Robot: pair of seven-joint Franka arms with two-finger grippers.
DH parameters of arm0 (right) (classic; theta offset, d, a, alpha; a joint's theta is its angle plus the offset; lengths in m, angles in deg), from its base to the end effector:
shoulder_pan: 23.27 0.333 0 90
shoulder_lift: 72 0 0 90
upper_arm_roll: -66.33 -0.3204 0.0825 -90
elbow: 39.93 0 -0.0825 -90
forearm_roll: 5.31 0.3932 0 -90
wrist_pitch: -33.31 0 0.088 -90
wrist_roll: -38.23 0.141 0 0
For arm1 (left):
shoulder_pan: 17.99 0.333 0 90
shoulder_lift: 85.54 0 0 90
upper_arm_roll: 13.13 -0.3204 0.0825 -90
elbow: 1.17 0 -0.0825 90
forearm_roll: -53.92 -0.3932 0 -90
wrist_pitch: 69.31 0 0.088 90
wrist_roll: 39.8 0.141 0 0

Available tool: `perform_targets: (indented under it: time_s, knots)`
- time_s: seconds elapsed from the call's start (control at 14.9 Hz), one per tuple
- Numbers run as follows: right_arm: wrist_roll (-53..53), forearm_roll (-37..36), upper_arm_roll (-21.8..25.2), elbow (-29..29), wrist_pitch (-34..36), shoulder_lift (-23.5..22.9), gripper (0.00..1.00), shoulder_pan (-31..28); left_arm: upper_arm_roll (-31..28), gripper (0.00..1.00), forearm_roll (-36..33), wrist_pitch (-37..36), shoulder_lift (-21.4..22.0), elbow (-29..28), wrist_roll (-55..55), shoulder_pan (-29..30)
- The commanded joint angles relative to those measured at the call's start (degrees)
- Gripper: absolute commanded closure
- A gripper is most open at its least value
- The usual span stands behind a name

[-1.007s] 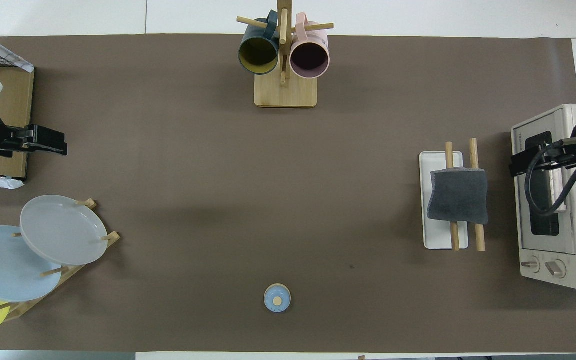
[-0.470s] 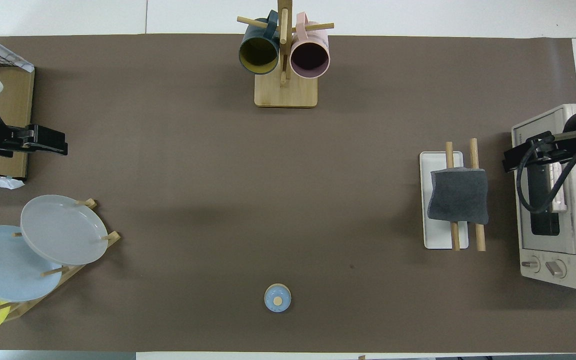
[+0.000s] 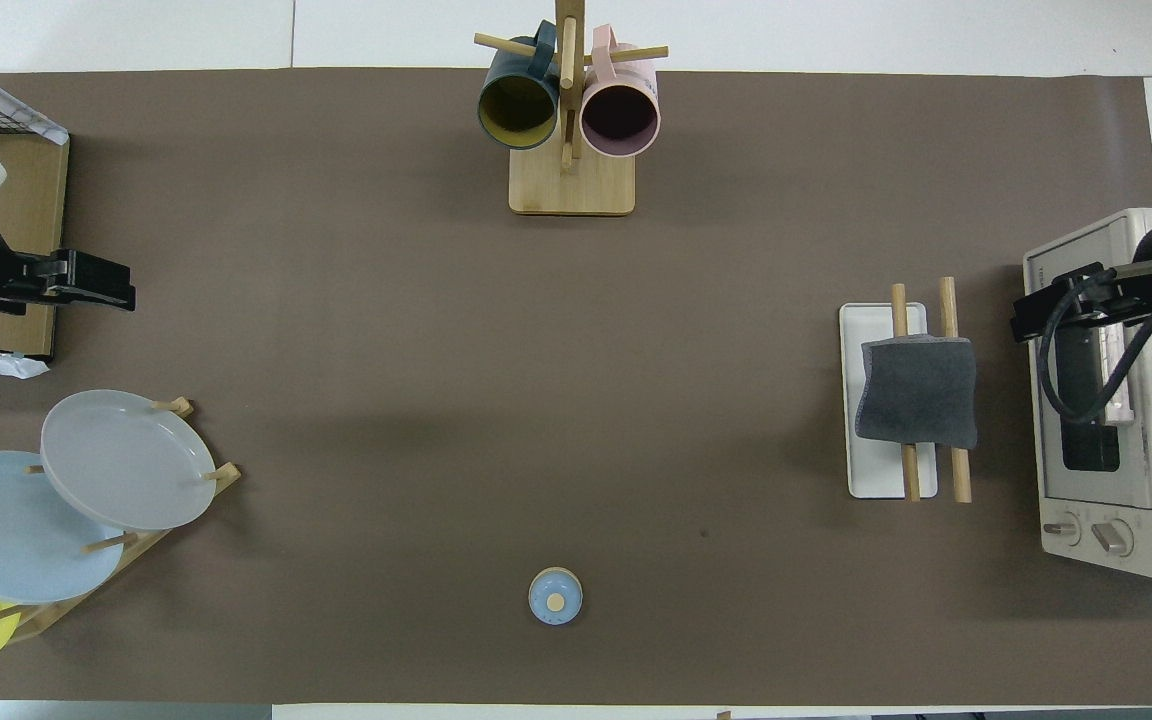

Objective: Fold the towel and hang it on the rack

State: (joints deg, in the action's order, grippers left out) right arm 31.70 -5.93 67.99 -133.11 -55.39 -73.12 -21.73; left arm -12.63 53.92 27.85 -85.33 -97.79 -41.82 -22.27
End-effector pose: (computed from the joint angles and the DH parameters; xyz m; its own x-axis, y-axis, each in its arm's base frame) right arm 0.5608 -0.0026 0.5556 0.9889 0.1114 -0.0982 0.1119 -0.9937 0.0002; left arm 0.5691 -0.0476 0.5520 0.9988 -0.0481 0.0131 -0.0482 -0.9988 0.0004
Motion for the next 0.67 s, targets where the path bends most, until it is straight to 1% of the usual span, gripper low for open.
perform_targets:
  time_s: [0.0, 0.6]
  knots:
    - [0.9, -0.1, 0.2, 0.9, 0.2, -0.2, 0.0, 0.1, -0.1, 0.0, 0.4, 0.0, 1.5, -1.4, 0.7, 0.1]
    - [1.4, -0.4, 0.1, 0.9, -0.2, -0.2, 0.0, 0.2, -0.1, 0.0, 0.4, 0.0, 1.5, -1.4, 0.7, 0.1]
